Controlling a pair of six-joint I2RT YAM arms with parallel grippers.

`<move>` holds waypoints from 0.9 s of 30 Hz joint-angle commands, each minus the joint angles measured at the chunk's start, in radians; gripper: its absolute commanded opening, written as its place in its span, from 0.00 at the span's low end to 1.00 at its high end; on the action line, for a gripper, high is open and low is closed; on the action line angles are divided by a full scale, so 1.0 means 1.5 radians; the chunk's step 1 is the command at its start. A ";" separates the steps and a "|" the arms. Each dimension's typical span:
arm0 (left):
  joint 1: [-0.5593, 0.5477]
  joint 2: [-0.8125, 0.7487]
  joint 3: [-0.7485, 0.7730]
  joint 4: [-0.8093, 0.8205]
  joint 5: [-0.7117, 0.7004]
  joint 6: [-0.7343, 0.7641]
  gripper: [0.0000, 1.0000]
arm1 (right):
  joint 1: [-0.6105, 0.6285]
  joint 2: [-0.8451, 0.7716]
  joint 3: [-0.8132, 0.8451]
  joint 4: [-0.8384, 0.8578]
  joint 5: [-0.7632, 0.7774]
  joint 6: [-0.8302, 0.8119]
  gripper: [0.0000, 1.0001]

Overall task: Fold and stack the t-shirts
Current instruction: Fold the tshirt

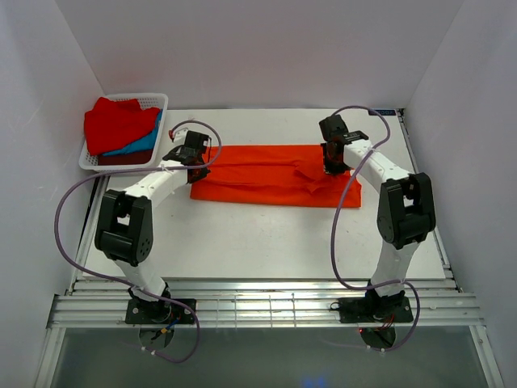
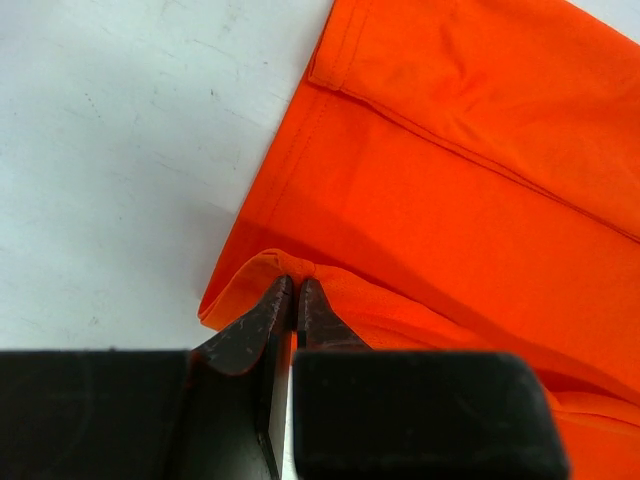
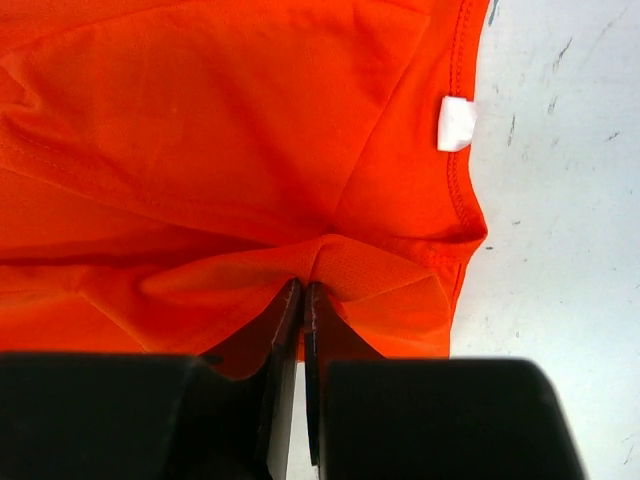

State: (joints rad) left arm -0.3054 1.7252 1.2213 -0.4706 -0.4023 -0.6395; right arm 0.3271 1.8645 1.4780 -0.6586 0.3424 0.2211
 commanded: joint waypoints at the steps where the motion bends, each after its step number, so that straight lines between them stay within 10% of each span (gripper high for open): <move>1: 0.019 0.002 0.029 0.001 0.006 0.015 0.00 | -0.004 0.014 0.061 -0.014 -0.004 -0.020 0.08; 27: 0.071 0.095 0.087 0.022 0.043 0.035 0.00 | -0.027 0.138 0.188 -0.045 -0.007 -0.041 0.08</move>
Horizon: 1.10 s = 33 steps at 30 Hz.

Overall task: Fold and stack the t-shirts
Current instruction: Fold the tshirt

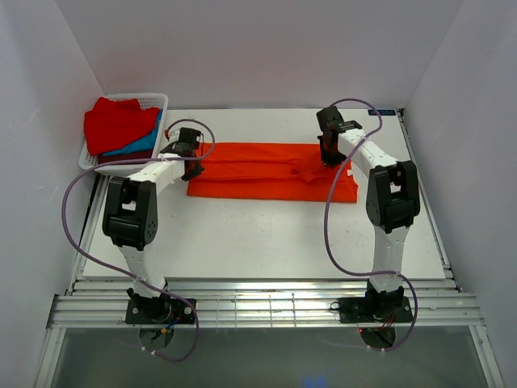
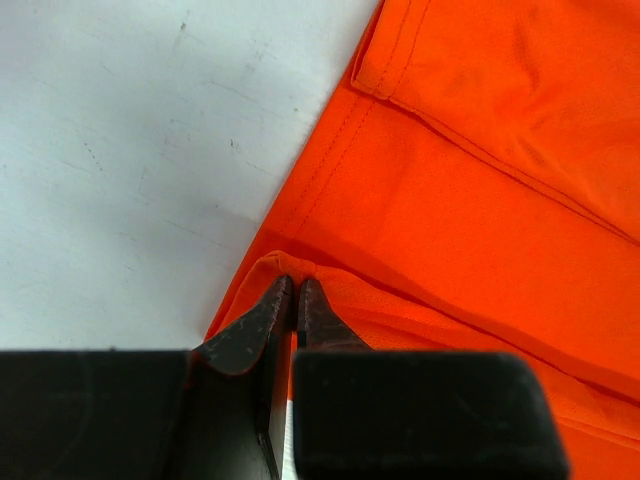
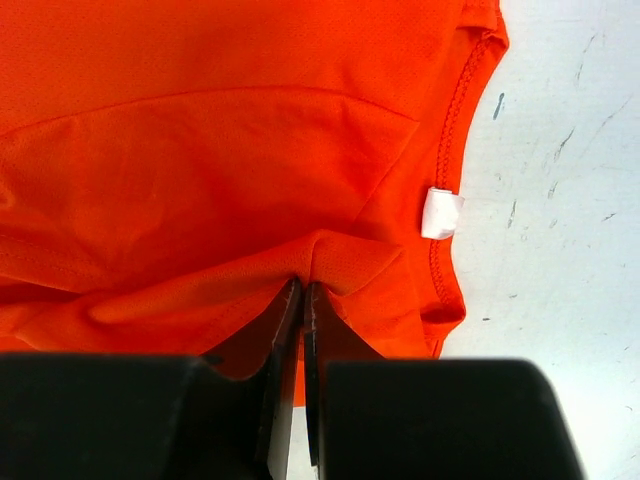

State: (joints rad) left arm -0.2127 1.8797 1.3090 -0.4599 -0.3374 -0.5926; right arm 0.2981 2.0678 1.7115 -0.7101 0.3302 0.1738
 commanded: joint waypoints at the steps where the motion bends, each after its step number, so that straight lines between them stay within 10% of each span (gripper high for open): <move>1: 0.010 -0.006 0.030 0.016 0.000 0.003 0.00 | -0.008 0.006 0.037 -0.011 0.001 -0.009 0.08; 15: 0.031 0.067 0.080 0.023 0.019 0.015 0.00 | -0.020 0.056 0.088 -0.022 -0.004 -0.014 0.08; 22: 0.032 0.065 0.117 0.030 -0.031 0.019 0.77 | -0.020 0.056 0.105 0.022 0.042 -0.031 0.35; 30: -0.053 -0.073 0.066 0.107 -0.080 0.032 0.79 | -0.011 -0.206 -0.114 0.181 0.002 -0.040 0.58; 33: -0.140 -0.063 0.042 0.130 -0.093 0.031 0.71 | 0.007 -0.234 -0.169 0.176 -0.049 -0.036 0.47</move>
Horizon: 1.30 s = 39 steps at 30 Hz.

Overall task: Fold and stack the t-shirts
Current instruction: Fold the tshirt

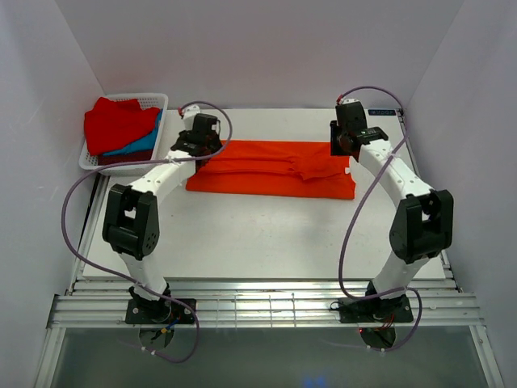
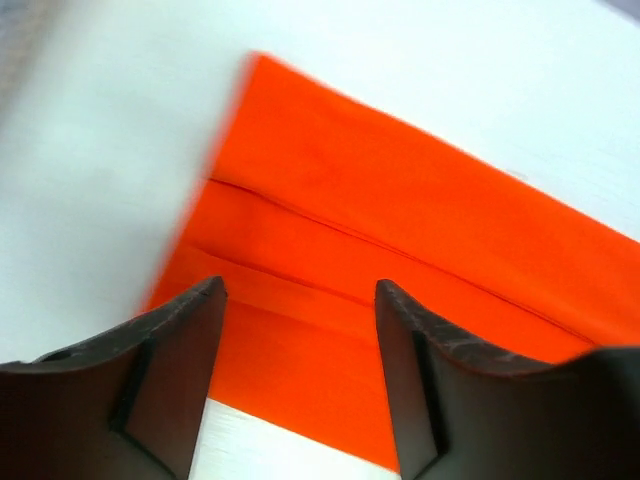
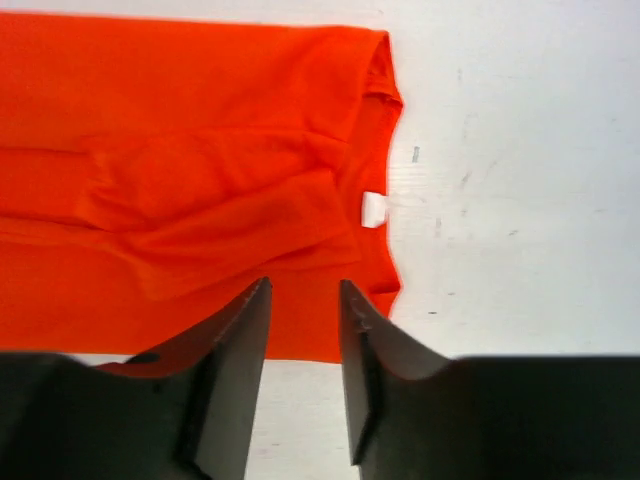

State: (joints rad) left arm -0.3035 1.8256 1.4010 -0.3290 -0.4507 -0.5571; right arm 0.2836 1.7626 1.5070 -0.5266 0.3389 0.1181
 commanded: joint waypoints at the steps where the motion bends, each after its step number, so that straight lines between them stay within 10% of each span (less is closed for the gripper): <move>1: -0.116 -0.018 -0.022 0.046 -0.013 0.001 0.64 | 0.024 -0.030 -0.052 0.050 -0.068 0.004 0.36; 3: -0.144 0.009 -0.020 0.057 0.030 -0.015 0.16 | 0.030 -0.020 -0.070 0.052 -0.110 0.008 0.08; 5: -0.170 0.054 -0.010 0.058 0.074 -0.034 0.00 | 0.035 -0.008 -0.088 0.058 -0.157 0.012 0.08; 18: -0.239 0.200 0.068 0.093 0.127 -0.045 0.00 | 0.057 0.095 -0.079 0.074 -0.243 0.020 0.08; 39: -0.242 0.148 -0.072 0.100 0.108 -0.049 0.00 | 0.058 0.214 0.131 0.049 -0.138 0.008 0.08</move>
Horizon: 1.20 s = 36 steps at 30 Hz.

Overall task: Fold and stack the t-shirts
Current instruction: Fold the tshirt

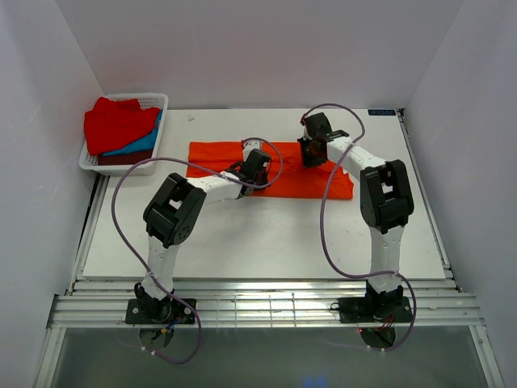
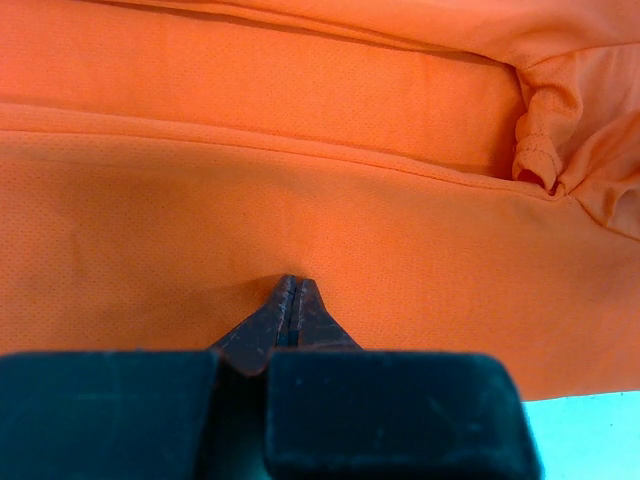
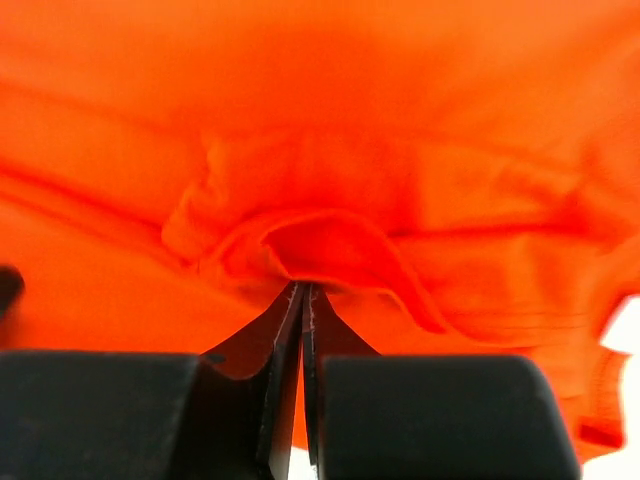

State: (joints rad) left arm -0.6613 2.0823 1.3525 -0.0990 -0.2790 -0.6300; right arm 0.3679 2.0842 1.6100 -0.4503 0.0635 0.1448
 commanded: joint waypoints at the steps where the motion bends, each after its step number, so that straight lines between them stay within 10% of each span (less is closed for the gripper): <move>1: -0.004 -0.024 -0.045 -0.052 -0.007 -0.004 0.00 | 0.001 0.007 0.074 0.000 0.057 -0.011 0.08; 7: -0.014 -0.031 -0.078 -0.044 0.002 -0.021 0.00 | 0.002 0.023 0.128 0.004 0.101 -0.011 0.08; 20: -0.055 -0.051 -0.084 -0.046 -0.018 -0.024 0.00 | 0.005 -0.172 -0.147 0.045 0.088 0.009 0.08; 36: -0.060 -0.084 -0.112 -0.055 -0.038 -0.027 0.00 | 0.004 -0.058 -0.107 -0.012 0.105 0.025 0.08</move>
State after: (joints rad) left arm -0.7448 1.9934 1.2221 -0.0818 -0.3294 -0.6724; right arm 0.3710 1.9743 1.3960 -0.4484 0.2012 0.1608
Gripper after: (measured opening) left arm 0.015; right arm 0.078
